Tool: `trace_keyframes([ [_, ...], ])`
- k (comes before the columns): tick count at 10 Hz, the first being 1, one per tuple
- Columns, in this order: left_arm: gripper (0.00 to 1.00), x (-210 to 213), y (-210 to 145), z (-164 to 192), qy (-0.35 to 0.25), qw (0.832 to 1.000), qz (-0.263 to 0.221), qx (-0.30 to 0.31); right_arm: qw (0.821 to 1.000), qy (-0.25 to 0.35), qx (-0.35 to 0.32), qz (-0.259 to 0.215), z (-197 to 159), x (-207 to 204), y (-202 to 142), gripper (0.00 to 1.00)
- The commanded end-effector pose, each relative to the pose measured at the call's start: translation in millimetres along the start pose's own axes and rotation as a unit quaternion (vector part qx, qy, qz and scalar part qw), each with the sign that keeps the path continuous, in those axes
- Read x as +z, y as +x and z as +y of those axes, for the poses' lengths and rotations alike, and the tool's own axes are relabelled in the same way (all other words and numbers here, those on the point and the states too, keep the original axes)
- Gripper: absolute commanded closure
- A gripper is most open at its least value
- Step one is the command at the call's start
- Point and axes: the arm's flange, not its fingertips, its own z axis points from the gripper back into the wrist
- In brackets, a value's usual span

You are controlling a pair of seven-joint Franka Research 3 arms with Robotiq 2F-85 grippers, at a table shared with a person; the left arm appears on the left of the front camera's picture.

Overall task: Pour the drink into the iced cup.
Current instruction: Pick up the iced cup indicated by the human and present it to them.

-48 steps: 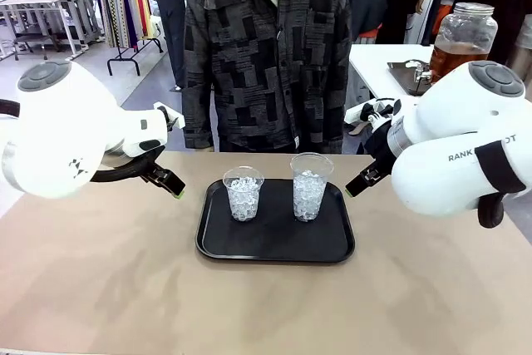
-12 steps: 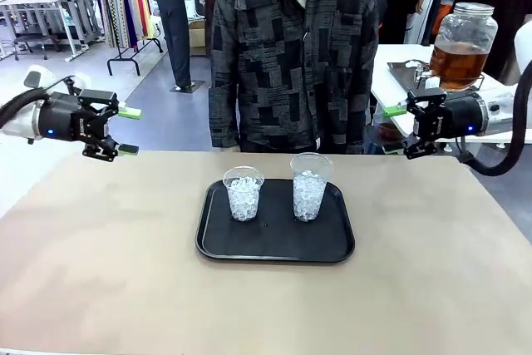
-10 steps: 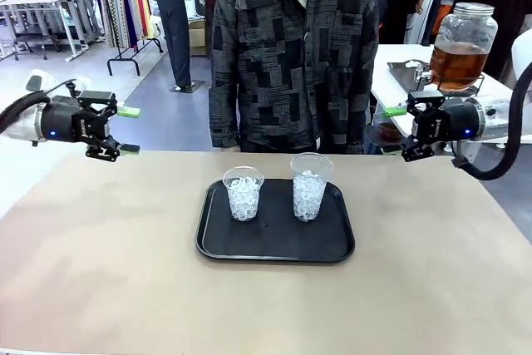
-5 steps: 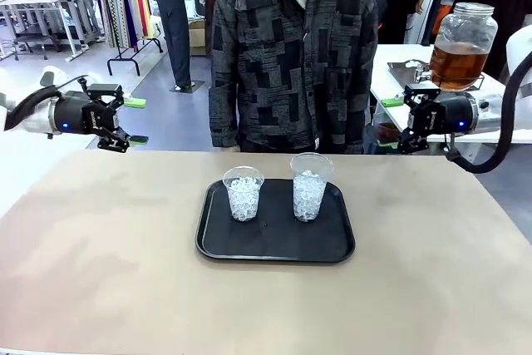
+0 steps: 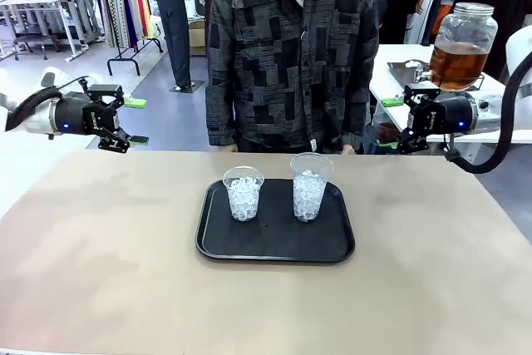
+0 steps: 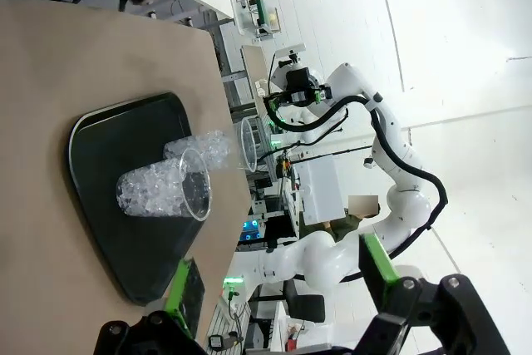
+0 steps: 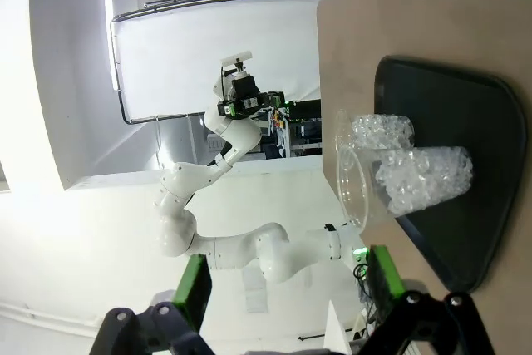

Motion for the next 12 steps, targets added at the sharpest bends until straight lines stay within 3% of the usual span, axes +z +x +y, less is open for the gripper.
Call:
trace_keyframes([
  [1, 0.0, 0.0, -0.5, -1.9, 0.002, 1.0, -0.001, -0.002, 1.0, -0.002, 0.001, -0.003, 0.6, 0.6, 0.3, 0.0],
  [12, 0.0, 0.0, -0.5, -1.9, 0.002, 1.0, -0.001, -0.002, 1.0, -0.002, 0.001, -0.003, 0.6, 0.6, 0.3, 0.0],
])
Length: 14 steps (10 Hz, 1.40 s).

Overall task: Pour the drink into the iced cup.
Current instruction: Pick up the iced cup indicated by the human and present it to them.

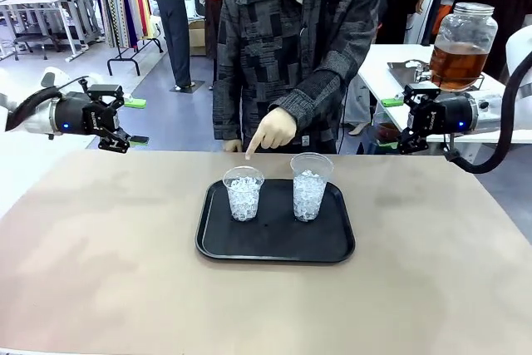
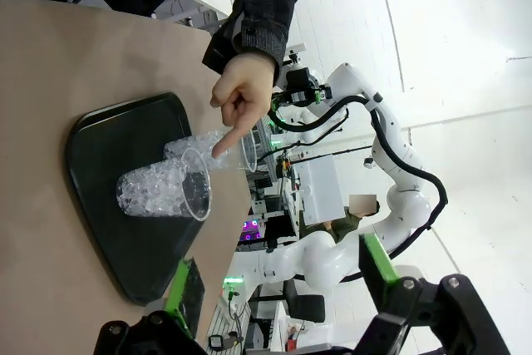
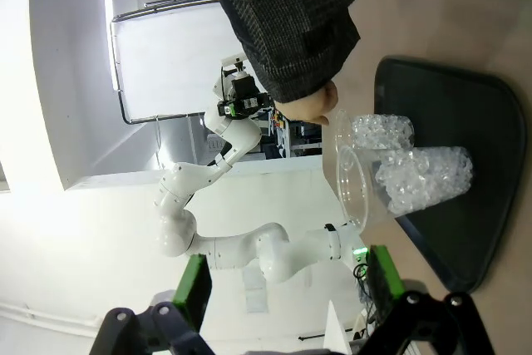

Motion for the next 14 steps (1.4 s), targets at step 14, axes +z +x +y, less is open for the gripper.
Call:
trace_keyframes([
  [14, 0.0, -7, 0, 4, -0.02, 0.942, 0.024, -0.333, 1.0, -0.002, 0.001, -0.003, 1, 1, 0, 0.0],
])
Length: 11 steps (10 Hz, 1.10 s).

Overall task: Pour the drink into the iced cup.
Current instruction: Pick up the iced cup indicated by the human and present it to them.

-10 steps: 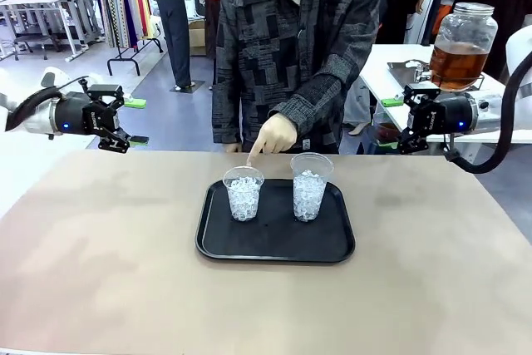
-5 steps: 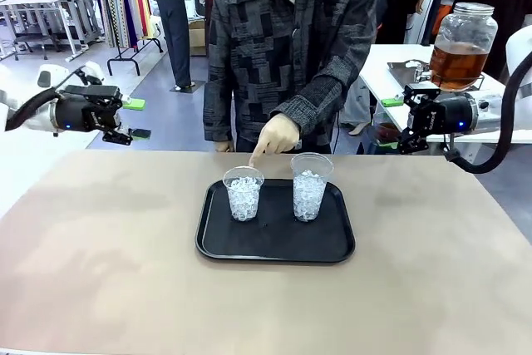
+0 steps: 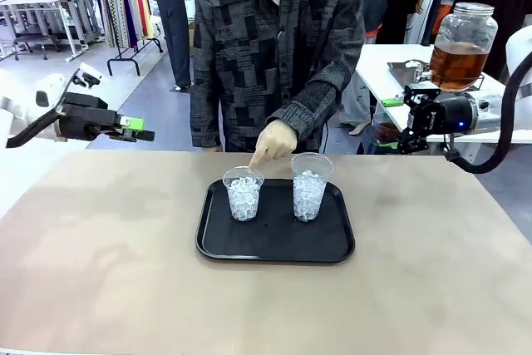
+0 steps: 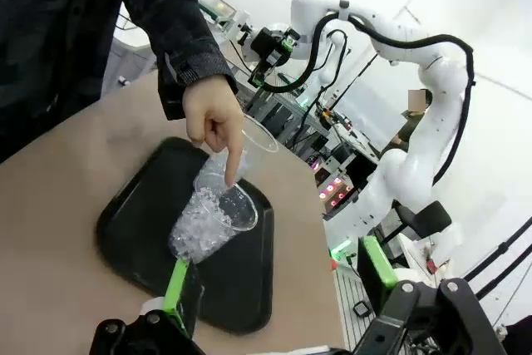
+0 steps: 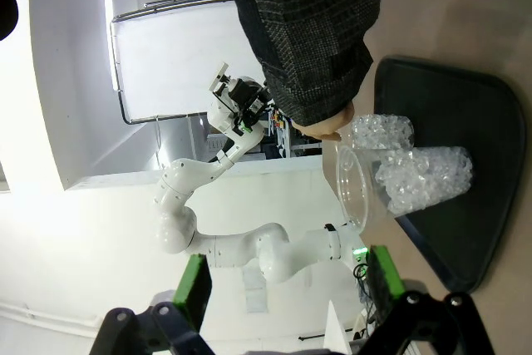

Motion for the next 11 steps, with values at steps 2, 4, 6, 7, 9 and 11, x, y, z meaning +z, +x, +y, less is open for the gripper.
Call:
trace_keyframes([
  [2, 0.0, 1, 6, -4, 0.001, 1.0, -0.007, 0.015, 1.0, -0.002, 0.001, -0.003, 1, 1, 0, 0.0],
  [4, 0.0, 0, 0, 0, 0.0, 1.0, 0.0, 0.005, 1.0, -0.002, 0.001, -0.003, 1, 1, 0, 0.0],
  [6, 0.0, -6, -7, 7, -0.032, 0.989, 0.008, -0.147, 1.0, -0.002, 0.001, -0.003, 1, 1, 0, 0.0],
  [7, 0.0, -10, -13, 14, -0.039, 0.978, 0.015, -0.202, 1.0, -0.002, 0.001, -0.003, 1, 1, 0, 0.0],
  [9, 0.0, -21, -25, 28, -0.029, 0.96, 0.018, -0.278, 1.0, -0.002, 0.001, -0.003, 1, 1, 0, 0.0],
  [11, 0.0, -34, -34, 38, 0.005, 0.945, -0.001, -0.327, 1.0, -0.002, 0.001, -0.003, 1, 1, 0, 0.0],
])
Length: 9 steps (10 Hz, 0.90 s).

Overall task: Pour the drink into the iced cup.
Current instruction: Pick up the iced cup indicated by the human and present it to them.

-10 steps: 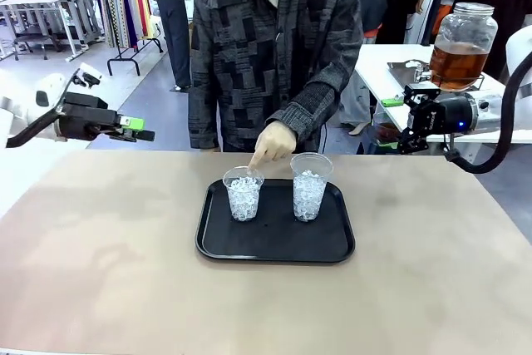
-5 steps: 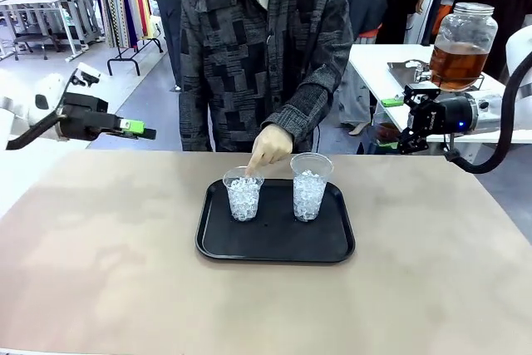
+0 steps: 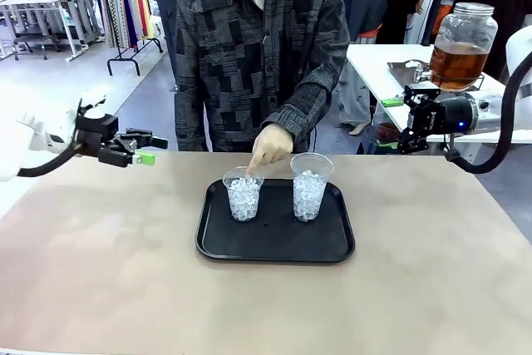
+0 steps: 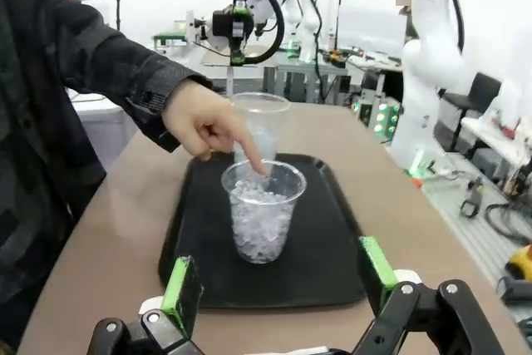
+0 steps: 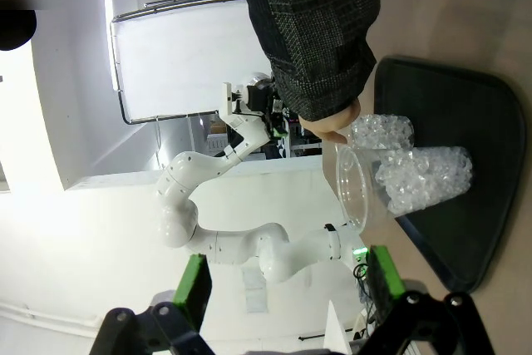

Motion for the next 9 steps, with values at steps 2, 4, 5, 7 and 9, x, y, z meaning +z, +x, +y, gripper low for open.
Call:
trace_keyframes([
  [2, 0.0, -16, -20, 3, 0.036, 0.998, -0.029, -0.03, 1.0, -0.002, 0.001, -0.003, 1, 0, 0, 0.0],
  [4, 0.0, -23, -27, 1, 0.037, 0.999, -0.02, -0.031, 1.0, -0.002, 0.001, -0.003, 1, 0, 0, 0.0],
  [5, 0.0, -21, -27, 1, 0.015, 1.0, -0.016, -0.022, 1.0, -0.002, 0.001, -0.003, 1, 0, 0, 0.0],
  [7, 0.0, -18, -26, 5, 0.034, 0.999, -0.018, -0.022, 1.0, -0.002, 0.001, -0.003, 1, 0, 0, 0.0],
  [9, 0.0, -18, -26, 5, 0.034, 0.999, -0.018, -0.022, 1.0, -0.002, 0.001, -0.003, 1, 0, 0, 0.0],
])
